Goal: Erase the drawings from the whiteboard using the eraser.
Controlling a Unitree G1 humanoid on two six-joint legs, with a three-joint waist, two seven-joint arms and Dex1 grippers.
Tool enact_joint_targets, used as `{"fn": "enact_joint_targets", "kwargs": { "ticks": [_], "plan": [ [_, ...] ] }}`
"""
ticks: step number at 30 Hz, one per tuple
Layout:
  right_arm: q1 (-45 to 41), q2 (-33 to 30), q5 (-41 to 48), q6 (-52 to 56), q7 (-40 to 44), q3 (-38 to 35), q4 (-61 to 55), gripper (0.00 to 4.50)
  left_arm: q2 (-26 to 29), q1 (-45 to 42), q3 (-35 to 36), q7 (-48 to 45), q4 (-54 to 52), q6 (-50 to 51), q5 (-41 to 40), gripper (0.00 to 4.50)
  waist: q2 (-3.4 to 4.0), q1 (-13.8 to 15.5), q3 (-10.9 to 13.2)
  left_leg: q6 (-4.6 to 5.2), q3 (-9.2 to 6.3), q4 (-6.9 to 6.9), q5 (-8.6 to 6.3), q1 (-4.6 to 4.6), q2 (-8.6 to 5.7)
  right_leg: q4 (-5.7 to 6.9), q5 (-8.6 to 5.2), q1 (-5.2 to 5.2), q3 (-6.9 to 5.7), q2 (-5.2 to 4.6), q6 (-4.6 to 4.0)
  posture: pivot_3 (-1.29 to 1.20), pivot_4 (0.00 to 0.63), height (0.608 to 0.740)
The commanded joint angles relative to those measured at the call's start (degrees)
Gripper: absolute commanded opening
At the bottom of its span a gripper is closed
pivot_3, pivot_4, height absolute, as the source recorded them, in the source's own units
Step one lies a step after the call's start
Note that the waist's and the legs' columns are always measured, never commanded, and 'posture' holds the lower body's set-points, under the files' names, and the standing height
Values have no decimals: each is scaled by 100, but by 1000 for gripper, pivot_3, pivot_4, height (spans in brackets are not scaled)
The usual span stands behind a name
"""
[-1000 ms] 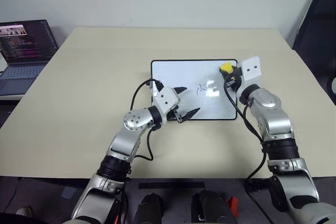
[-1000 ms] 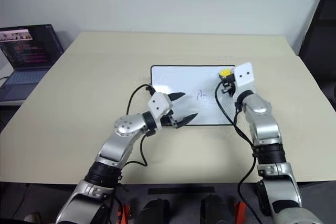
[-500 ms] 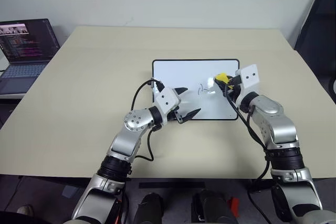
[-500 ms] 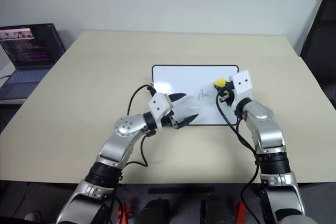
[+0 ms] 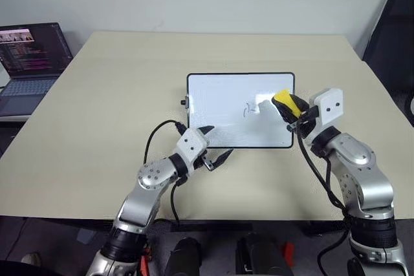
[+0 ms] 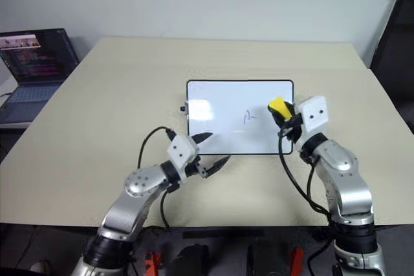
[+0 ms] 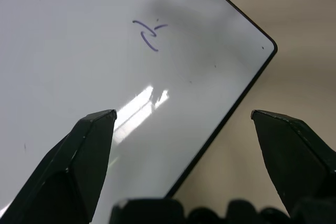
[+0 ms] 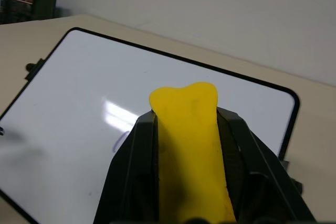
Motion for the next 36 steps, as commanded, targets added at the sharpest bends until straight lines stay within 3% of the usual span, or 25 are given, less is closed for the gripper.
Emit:
{"fn": "enact_joint_targets", "kwargs": {
  "ticks": [1, 11, 16, 21, 31, 36],
  "plan": [
    [-252, 203, -60, -214, -72, 272, 101, 1175, 46, -132, 62, 202, -180, -73, 185, 4500, 1, 10, 0, 0, -2, 0, 0, 0, 0, 1, 0, 0, -2, 1, -1, 0, 150, 740],
    [-1325, 743, -592, -942, -128, 903, 1584, 1175, 62, -404, 115, 339, 97, -108, 208, 4500, 1, 15, 0, -2, 0, -8, -1, -12, -3, -9, 0, -6, -4, -2, -1, 0, 150, 740],
    [-1654, 656, -1327, -648, -447, 1259, 2191, 1175, 61, -497, 101, 323, 134, -77, 211, 4500, 1, 17, 1, -1, -1, -5, -1, -10, -3, -4, 0, -6, -5, -3, -1, 0, 150, 740],
    [-1418, 419, -1631, -181, -453, 1325, 2215, 1175, 27, -474, 110, 363, 84, -25, 184, 4500, 1, 21, 0, -1, -1, -3, -1, -10, -4, -3, 0, -6, -4, -6, -1, 0, 150, 740],
    [-376, -654, -1816, -5, 125, 1336, 1595, 1175, -8, -482, 133, 367, 32, 69, 121, 4500, -6, 53, -5, 0, -7, 10, 1, 7, -12, -5, 3, 23, -12, -16, 5, 0, 150, 740],
    [-256, -566, -1657, 84, 51, 1139, 1372, 1175, -9, -518, 122, 348, 61, 74, 100, 4500, -6, 33, -5, 0, -7, 9, 1, 40, -10, -9, 2, 57, -11, -15, 5, 0, 150, 740]
  ]
}}
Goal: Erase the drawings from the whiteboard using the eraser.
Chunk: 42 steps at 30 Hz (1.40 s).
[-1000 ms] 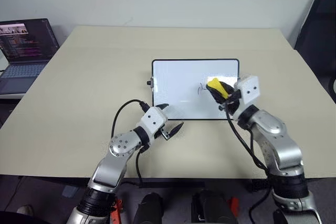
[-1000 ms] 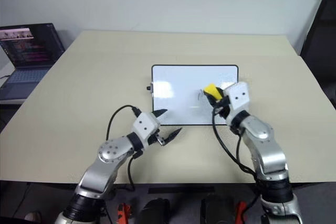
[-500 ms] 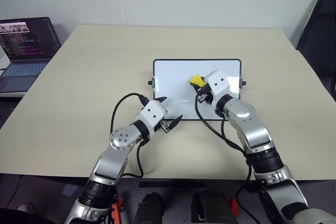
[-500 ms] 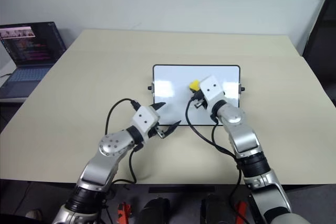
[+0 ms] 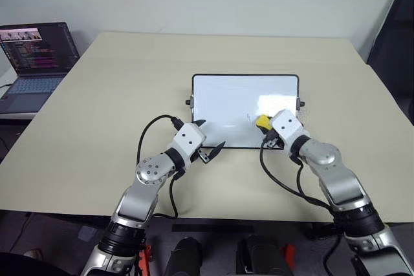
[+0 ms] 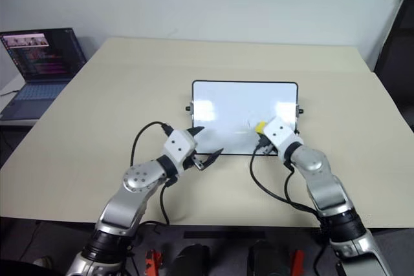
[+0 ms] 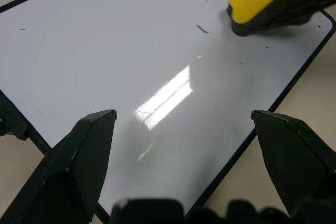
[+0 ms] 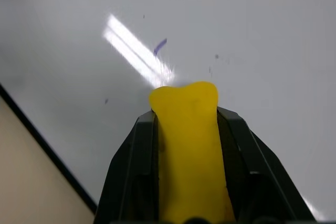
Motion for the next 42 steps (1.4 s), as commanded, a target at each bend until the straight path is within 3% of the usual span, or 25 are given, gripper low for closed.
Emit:
{"fn": "enact_joint_targets", "kwargs": {
  "ticks": [1, 9, 14, 22, 35, 42],
  "plan": [
    [-66, 177, 86, 248, -136, -246, 150, 1175, -11, -98, 51, -12, -163, -54, -58, 4500, 0, -3, 0, 0, 0, 0, 0, 8, 0, -1, 0, 8, 0, 0, 0, 0, 150, 740],
    [-885, 1007, 212, -737, -305, -199, 510, 1175, -26, -177, 36, -46, -89, -79, -68, 4500, 2, -37, 2, 0, 0, -10, 0, 20, 4, -4, -3, 16, -3, 4, -3, 0, 150, 740],
    [-1168, 1298, 143, -1139, -189, -10, 796, 1175, 2, -148, 76, -35, -110, -79, -67, 4500, 3, -16, 2, -1, 1, -11, 0, -56, 3, 6, -1, -66, -1, 3, -7, 0, 150, 740],
    [-948, 635, -529, -368, 16, 357, 1245, 1175, 14, -39, 105, 36, -242, -3, -59, 4500, 1, 8, 1, -1, 2, -9, -1, -46, -1, 5, 0, -51, -4, -13, -4, 0, 150, 740],
    [-48, -256, -442, -166, 6, -288, 750, 1175, -87, -168, 28, -25, -115, -25, -59, 4500, -6, 50, -4, 6, -5, -1, 4, 26, -2, -10, -16, 36, -11, -34, -18, 0, 150, 740],
    [192, 312, 511, -515, -48, -1017, -272, 1175, -194, -270, -39, -105, -12, -119, -115, 4500, -3, 47, -1, 7, -2, -2, 5, 18, -3, -10, 1, 29, -10, -36, 14, 0, 150, 740]
  ]
}}
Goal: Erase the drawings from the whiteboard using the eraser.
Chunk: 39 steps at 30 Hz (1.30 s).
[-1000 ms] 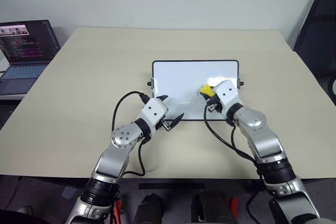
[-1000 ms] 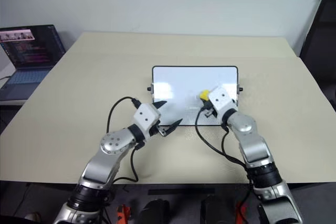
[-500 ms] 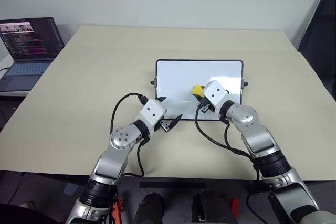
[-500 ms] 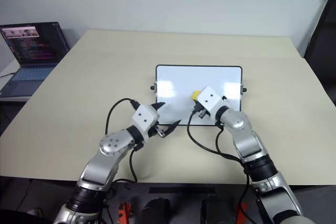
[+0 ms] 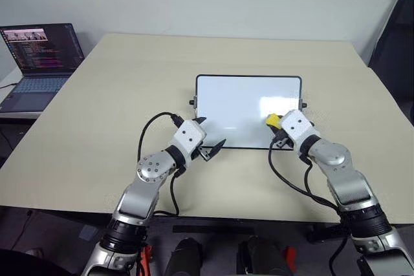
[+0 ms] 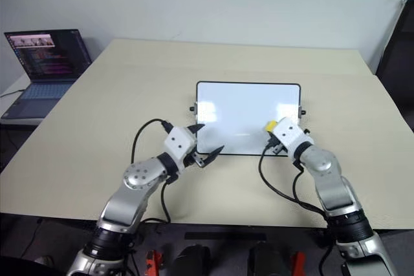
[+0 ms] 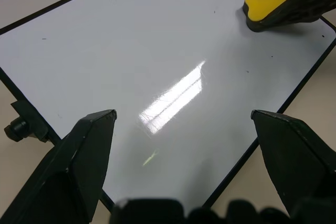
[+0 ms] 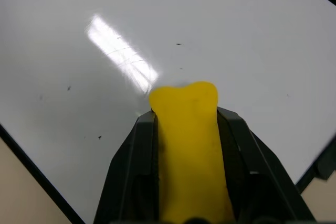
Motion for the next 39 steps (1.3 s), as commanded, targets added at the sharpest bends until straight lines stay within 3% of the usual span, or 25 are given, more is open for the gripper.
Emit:
{"fn": "enact_joint_targets", "kwargs": {
  "ticks": [1, 9, 17, 29, 39],
  "plan": [
    [39, 163, 579, 58, 53, -427, -641, 1175, -115, -168, -101, -87, -89, -137, -111, 4500, 5, -2, 3, 0, 0, -1, 0, -10, 0, -1, -1, -8, -1, 1, 2, 0, 150, 740],
    [401, -115, 1273, 1584, -158, -1352, -1863, 1175, -210, -441, -388, -1312, -89, -2, -1008, 4500, 5, 3, 4, -2, 0, -10, -2, -78, -6, 6, -5, -81, 1, 1, 7, 0, 150, 740],
    [564, -340, 1452, 3251, -740, -2583, -1667, 1175, -197, -968, -803, -2508, 548, -260, -1322, 4500, 5, 3, 3, 0, 6, -4, 0, -73, -17, 7, -6, -80, 4, 16, 4, 0, 150, 740],
    [1114, -294, 1734, 3896, -888, -3299, -1347, 1175, -151, -1610, -941, -3435, 2073, -1343, -1076, 4500, 10, -74, 2, 1, 14, -8, -1, -72, -8, 10, -7, -86, 15, 33, 0, 0, 150, 740],
    [1129, -350, 1682, 3451, -1001, -3120, -884, 1175, -200, -1614, -896, -3422, 2327, -1659, -867, 4500, 10, -70, 2, 1, 14, -7, -1, -73, -9, 10, -7, -86, 16, 32, 1, 0, 150, 740]
  ]
}}
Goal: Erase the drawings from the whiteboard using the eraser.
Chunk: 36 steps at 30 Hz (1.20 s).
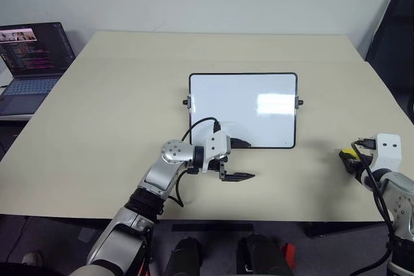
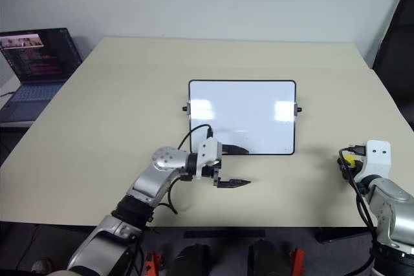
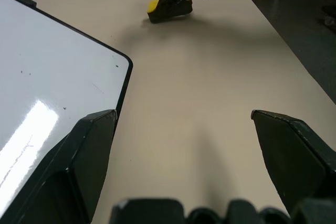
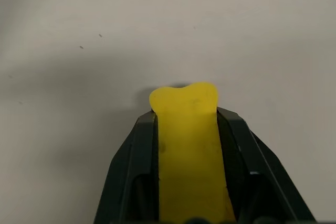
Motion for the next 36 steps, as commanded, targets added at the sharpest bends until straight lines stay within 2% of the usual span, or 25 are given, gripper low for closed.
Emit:
{"fn": "enact_joint_targets", "kwargs": {
  "ticks": [1, 2, 4, 5, 8, 9, 10, 11, 13, 14, 19, 24, 26, 28, 31, 33, 36],
  "plan": [
    [-83, -93, -37, -233, -50, 49, 60, 1175, -37, -111, 66, 31, -198, -62, -18, 4500, 0, -3, 0, 0, 1, 0, 0, 1, 0, 1, 0, 0, 1, 0, 0, 0, 150, 740],
    [-93, -101, -27, -270, -45, 74, 90, 1175, -37, -105, 75, 46, -212, -47, -21, 4500, 0, -3, 0, 0, 1, 1, 0, 1, 0, 2, 0, 0, 1, 0, 0, 0, 150, 740],
    [-100, -119, -28, -336, -48, 102, 167, 1857, -22, -99, 81, 83, -194, -80, 14, 4500, 0, -3, 0, 0, 0, 1, 0, 1, 0, 3, 0, 0, 0, 1, 0, 0, 150, 740],
    [-101, -126, -26, -359, -49, 113, 192, 2013, -13, -98, 86, 90, -186, -89, 20, 4500, 0, -3, 0, 0, 0, 1, 0, 2, 1, 3, 0, 0, 0, 1, 0, 0, 150, 740],
    [-130, -175, -27, -404, -68, 131, 265, 3041, 16, -84, 103, 105, -235, -50, 3, 4500, 1, -1, -1, 0, 0, 1, 0, 1, 0, 3, 0, 0, 1, 1, 0, 0, 150, 740],
    [-150, -201, -46, -428, -80, 145, 306, 3041, 26, -78, 102, 112, -256, -34, 2, 4500, 2, -3, -1, 0, 0, 1, 0, 1, 0, 3, 0, 0, 1, 1, 0, 0, 150, 740],
    [-163, -231, -86, -460, -106, 169, 339, 3480, 32, -74, 102, 118, -268, -24, 0, 4500, 1, -2, -1, 0, 1, 0, 0, 1, 1, 2, 0, 0, 1, 1, 0, 0, 150, 740],
    [-167, -260, -125, -491, -125, 194, 362, 3593, 34, -72, 101, 123, -280, -14, -3, 4500, 2, -2, -1, 0, 0, 0, 0, 1, 1, 3, 0, 0, 1, 1, 0, 0, 150, 740],
    [-174, -296, -144, -513, -154, 211, 381, 4257, 37, -71, 99, 129, -299, 4, -8, 4500, 2, -2, -1, 0, 1, 1, 0, 1, 0, 4, 0, 0, 1, 1, 1, 0, 150, 740],
    [-171, -333, -154, -522, -173, 212, 345, 4438, 45, -65, 104, 135, -329, 21, -14, 4500, 2, -2, -1, 0, 0, 1, 0, 1, 0, 4, 0, 0, 1, 1, 1, 0, 150, 740],
    [-194, -337, -105, -323, -362, 44, -74, 4438, 191, 149, 295, 359, -815, 346, -112, 4500, 3, -6, -1, 0, 1, 0, 0, 1, 2, 4, 0, 0, 2, 2, 0, 0, 150, 740],
    [-108, -175, -5, -1, -665, -251, -1175, 4438, 496, 847, 758, 1050, -2009, 1158, -194, 4500, 11, -14, -4, 0, 1, -2, 0, 3, 8, 5, 0, -2, 6, 2, 0, 0, 150, 740],
    [41, -27, 52, 100, -747, -320, -1688, 4438, 543, 1241, 935, 1393, -2492, 1408, -192, 4500, 11, -2, -4, 0, -3, -2, 0, 3, 10, 4, 0, -2, 1, 3, 0, 0, 150, 740],
    [298, 389, 106, 35, -928, -343, -2269, 4438, 348, 1768, 1232, 2037, -2971, 1598, -187, 4500, 11, 7, -4, -1, -5, -2, 0, 2, 11, 3, 0, -1, 0, 3, 0, 0, 150, 740],
    [745, 1135, 47, -280, -1230, -476, -2636, 4438, 24, 2330, 1425, 2990, -3453, 1746, 157, 4500, 11, 20, -4, -1, -6, -1, -1, 1, 25, 3, -1, -1, 1, -4, 0, 0, 150, 740],
    [1421, 1480, -233, -1431, -1104, -158, -2768, 4438, -500, 2715, 1897, 4143, -3634, 1893, 393, 4500, 15, 48, -7, -1, -8, 1, 0, 1, 28, 2, -1, 1, 1, -17, 2, 0, 150, 740],
    [2021, 1841, -402, -2720, -993, 53, -2811, 4438, -771, 3131, 2042, 4755, -3716, 1878, 635, 4500, 17, 35, -8, -1, -1, 2, 0, 3, 19, -1, -2, 3, 3, -37, 12, 0, 150, 740]
  ]
}}
